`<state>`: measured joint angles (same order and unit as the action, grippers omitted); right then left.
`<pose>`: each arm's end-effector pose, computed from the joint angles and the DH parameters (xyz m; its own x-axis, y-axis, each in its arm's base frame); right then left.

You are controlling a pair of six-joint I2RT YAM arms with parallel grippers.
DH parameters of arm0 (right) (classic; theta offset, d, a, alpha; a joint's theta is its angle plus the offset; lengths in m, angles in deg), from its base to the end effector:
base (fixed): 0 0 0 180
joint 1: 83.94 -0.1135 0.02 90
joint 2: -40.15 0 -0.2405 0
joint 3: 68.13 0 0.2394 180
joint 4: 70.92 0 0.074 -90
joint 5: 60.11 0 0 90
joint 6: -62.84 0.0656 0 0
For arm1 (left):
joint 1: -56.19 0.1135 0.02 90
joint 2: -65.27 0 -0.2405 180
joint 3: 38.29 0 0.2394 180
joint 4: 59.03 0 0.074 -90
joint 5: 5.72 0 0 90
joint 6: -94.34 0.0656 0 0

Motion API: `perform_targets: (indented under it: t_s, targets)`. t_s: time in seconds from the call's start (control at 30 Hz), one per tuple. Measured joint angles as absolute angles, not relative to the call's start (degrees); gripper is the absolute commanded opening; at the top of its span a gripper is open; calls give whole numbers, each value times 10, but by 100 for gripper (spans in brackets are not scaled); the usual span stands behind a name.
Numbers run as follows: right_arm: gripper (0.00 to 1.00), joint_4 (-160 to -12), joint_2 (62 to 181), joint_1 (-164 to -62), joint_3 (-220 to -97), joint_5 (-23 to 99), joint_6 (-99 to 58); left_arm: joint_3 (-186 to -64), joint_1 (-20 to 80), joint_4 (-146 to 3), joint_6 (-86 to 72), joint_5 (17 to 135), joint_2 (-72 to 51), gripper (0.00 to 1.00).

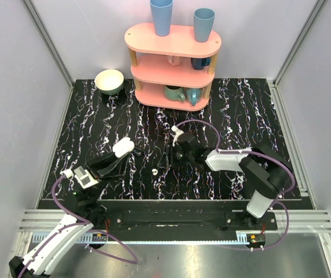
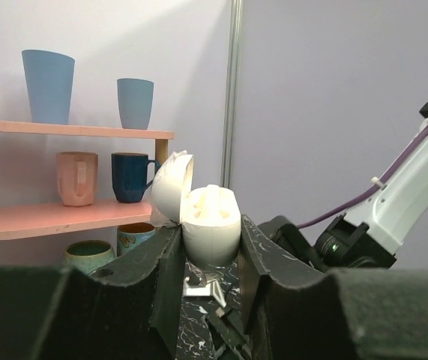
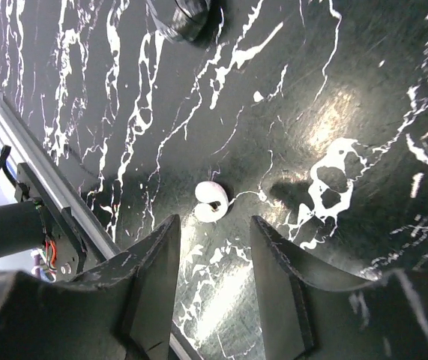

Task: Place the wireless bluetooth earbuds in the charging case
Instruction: Pick up the right earbud from the center of the board.

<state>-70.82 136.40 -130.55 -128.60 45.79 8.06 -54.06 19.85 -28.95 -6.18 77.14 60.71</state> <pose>0.2286 0.2680 0.1326 -0.8186 -0.0585 -0.5714 -0.4648 0.6521 0.5990 0.0915 -0.0774 0.2709 0.4015 -0.5203 -0.7537 0.7491 0.6600 -0.0565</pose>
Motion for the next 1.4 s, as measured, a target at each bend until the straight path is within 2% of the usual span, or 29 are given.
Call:
perform_targets:
  t_s: [0.17,0.47,0.73,1.4]
  targets:
    - [47,-663,1414,-1306,-1278,487,121,-541,199,-289,-62,771,607,0]
    - [44,-634,1426,-1306,-1277,504,137,-541,199,-289,-62,772,607,0]
    - [36,-643,1432,-1306,-1277,507,132,-541,199,-283,-65,773,597,0]
    - [35,-661,1454,-1314,-1296,522,108,-541,199,-240,-75,773,550,0]
